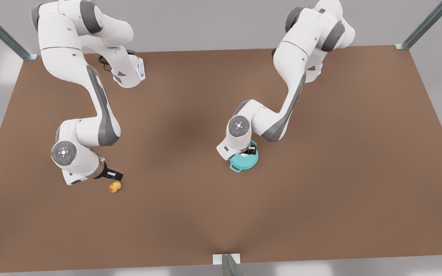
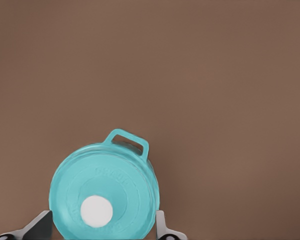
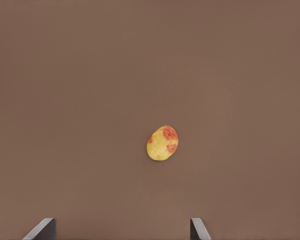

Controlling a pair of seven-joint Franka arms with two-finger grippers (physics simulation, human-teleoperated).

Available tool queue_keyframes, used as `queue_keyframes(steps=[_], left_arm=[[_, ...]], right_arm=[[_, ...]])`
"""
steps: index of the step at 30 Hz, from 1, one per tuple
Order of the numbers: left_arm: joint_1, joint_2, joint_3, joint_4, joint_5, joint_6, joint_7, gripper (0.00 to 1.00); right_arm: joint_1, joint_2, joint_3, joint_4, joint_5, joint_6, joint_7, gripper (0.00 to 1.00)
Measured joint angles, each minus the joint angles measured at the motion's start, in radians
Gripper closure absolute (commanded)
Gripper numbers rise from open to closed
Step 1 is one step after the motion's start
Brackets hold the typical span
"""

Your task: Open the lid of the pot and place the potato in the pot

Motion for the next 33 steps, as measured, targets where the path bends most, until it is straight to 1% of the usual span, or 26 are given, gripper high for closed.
queue_keyframes(steps=[2, 10, 20, 31, 33], left_arm=[[0.004, -0.010, 0.000, -0.059, 0.000, 0.057, -0.030, 0.00], [0.013, -0.011, 0.005, -0.105, 0.016, 0.164, -0.122, 0.00], [0.000, -0.041, 0.002, -0.174, 0.054, 0.192, -0.199, 0.00], [0.002, -0.021, 0.000, -0.193, 0.058, 0.201, -0.252, 0.00], [0.002, -0.019, 0.000, -0.193, 0.059, 0.201, -0.258, 0.11]], right_arm=[[-0.009, 0.030, -0.007, -0.003, 0.004, 0.040, 0.034, 0.00], [-0.051, 0.115, -0.011, -0.011, 0.054, 0.186, 0.136, 0.00], [-0.064, 0.159, -0.012, -0.090, 0.058, 0.300, 0.215, 0.00], [-0.070, 0.197, -0.012, -0.130, 0.051, 0.348, 0.263, 0.00], [-0.069, 0.203, -0.012, -0.135, 0.051, 0.357, 0.269, 0.00]])
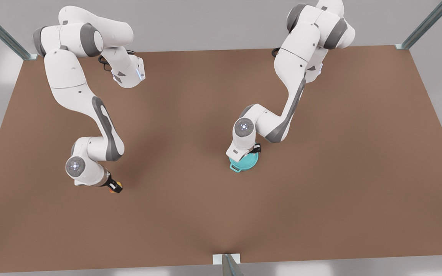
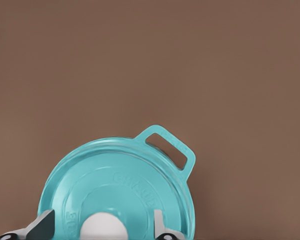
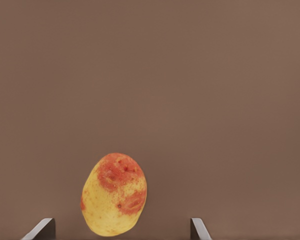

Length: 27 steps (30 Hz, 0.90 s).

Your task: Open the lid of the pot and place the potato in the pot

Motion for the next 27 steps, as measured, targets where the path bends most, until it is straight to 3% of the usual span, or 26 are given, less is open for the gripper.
queue_keyframes(steps=[2, 3, 4, 14, 17, 20, 24, 25, 26, 27], left_arm=[[0.001, 0.000, 0.000, 0.000, 0.001, 0.000, -0.006, 0.37], [0.001, 0.001, 0.001, 0.000, 0.002, 0.000, -0.008, 0.55], [0.001, 0.001, 0.001, 0.000, 0.003, 0.000, -0.011, 0.61], [0.014, -0.016, 0.033, 0.070, 0.025, -0.014, -0.040, 0.65], [0.100, 0.008, 0.051, 0.133, 0.029, -0.016, -0.042, 0.65], [0.219, 0.128, 0.053, 0.230, 0.024, -0.004, -0.037, 0.65], [0.297, 0.244, 0.048, 0.263, 0.018, 0.073, -0.032, 0.65], [0.300, 0.248, 0.048, 0.266, 0.018, 0.086, -0.030, 0.39], [0.301, 0.244, 0.048, 0.291, 0.013, 0.080, -0.022, 0.00], [0.302, 0.235, 0.050, 0.317, 0.007, 0.062, -0.010, 0.00]], right_arm=[[0.003, 0.006, 0.000, -0.006, 0.000, 0.011, 0.006, 0.00], [0.003, 0.009, 0.000, -0.008, 0.000, 0.016, 0.008, 0.00], [0.003, 0.011, 0.000, -0.009, 0.000, 0.020, 0.011, 0.00], [0.004, 0.034, 0.000, 0.004, 0.001, 0.053, 0.029, 0.00], [0.001, 0.040, 0.000, 0.004, 0.000, 0.064, 0.032, 0.01], [0.002, 0.046, 0.000, 0.004, 0.001, 0.077, 0.036, 0.15], [0.001, 0.047, -0.001, 0.004, 0.003, 0.088, 0.039, 0.24], [0.000, 0.047, -0.001, 0.004, 0.003, 0.090, 0.040, 0.26], [0.000, 0.047, -0.001, 0.004, 0.004, 0.091, 0.041, 0.28], [0.000, 0.047, -0.001, 0.004, 0.004, 0.092, 0.041, 0.30]])
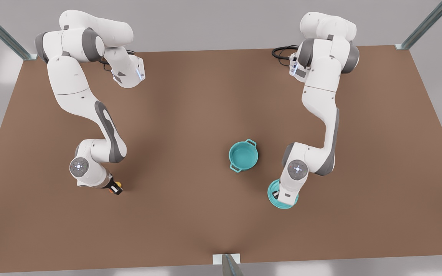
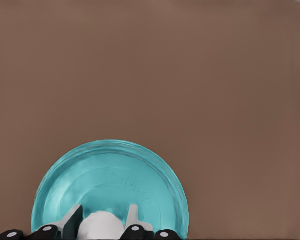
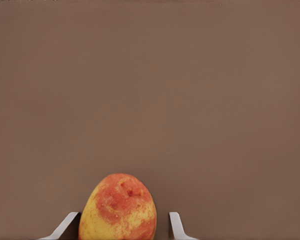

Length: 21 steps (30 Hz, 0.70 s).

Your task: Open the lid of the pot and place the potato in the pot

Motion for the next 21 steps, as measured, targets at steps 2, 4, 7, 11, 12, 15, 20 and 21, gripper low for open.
queue_keyframes(steps=[2, 4, 7, 11, 12, 15, 20, 21], left_arm=[[0.004, -0.023, 0.003, 0.022, -0.009, -0.048, 0.033, 0.00], [0.004, -0.053, 0.003, 0.028, -0.013, -0.105, 0.065, 0.00], [0.046, -0.073, 0.001, 0.097, -0.035, -0.196, 0.115, 0.00], [0.236, -0.542, -0.006, -0.142, -0.117, -0.394, 0.251, 0.00], [0.247, -0.597, -0.012, -0.185, -0.115, -0.411, 0.283, 0.00], [0.239, -0.611, -0.015, -0.177, -0.113, -0.447, 0.369, 0.00], [0.240, -0.605, -0.015, -0.174, -0.114, -0.480, 0.481, 0.00], [0.240, -0.605, -0.015, -0.175, -0.114, -0.484, 0.501, 0.00]], right_arm=[[0.001, -0.001, 0.000, 0.000, 0.001, 0.002, 0.001, 0.35], [0.000, -0.001, 0.000, 0.000, 0.003, 0.003, 0.002, 0.39], [0.000, -0.002, 0.000, 0.000, 0.005, 0.005, 0.003, 0.42], [0.001, -0.007, 0.000, -0.001, 0.007, 0.005, 0.002, 0.44], [0.001, -0.012, 0.000, -0.002, 0.007, 0.005, 0.003, 0.45], [0.001, -0.033, 0.000, -0.005, 0.008, -0.001, 0.004, 0.46], [0.010, -0.096, 0.013, -0.011, 0.009, -0.034, 0.022, 0.46], [0.011, -0.112, 0.024, -0.010, 0.009, -0.045, 0.029, 0.46]])
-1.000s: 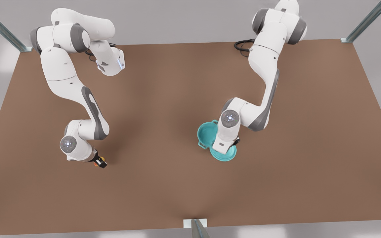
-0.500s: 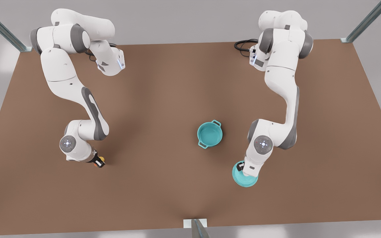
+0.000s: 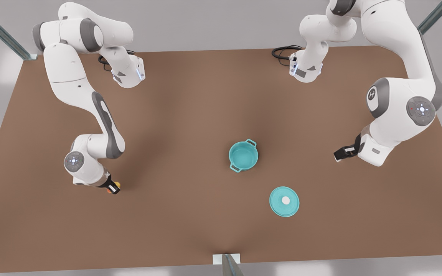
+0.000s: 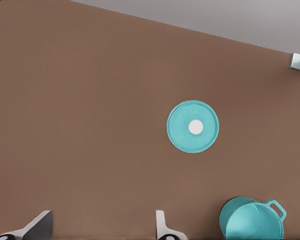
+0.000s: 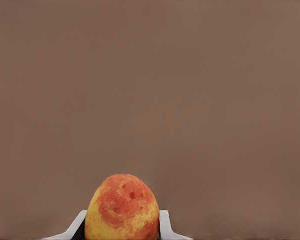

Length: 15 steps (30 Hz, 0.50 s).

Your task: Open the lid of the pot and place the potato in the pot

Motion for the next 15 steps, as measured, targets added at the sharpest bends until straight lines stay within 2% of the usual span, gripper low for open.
queue_keyframes(steps=[5, 15], left_arm=[[-0.002, 0.001, -0.003, -0.004, -0.005, -0.013, 0.079, 0.00], [-0.016, 0.000, 0.003, -0.002, 0.003, -0.032, 0.155, 0.00]], right_arm=[[0.030, -0.089, 0.072, 0.004, 0.001, -0.082, 0.053, 0.46], [0.322, -0.129, 0.083, 0.089, 0.026, -0.203, 0.252, 0.47]])
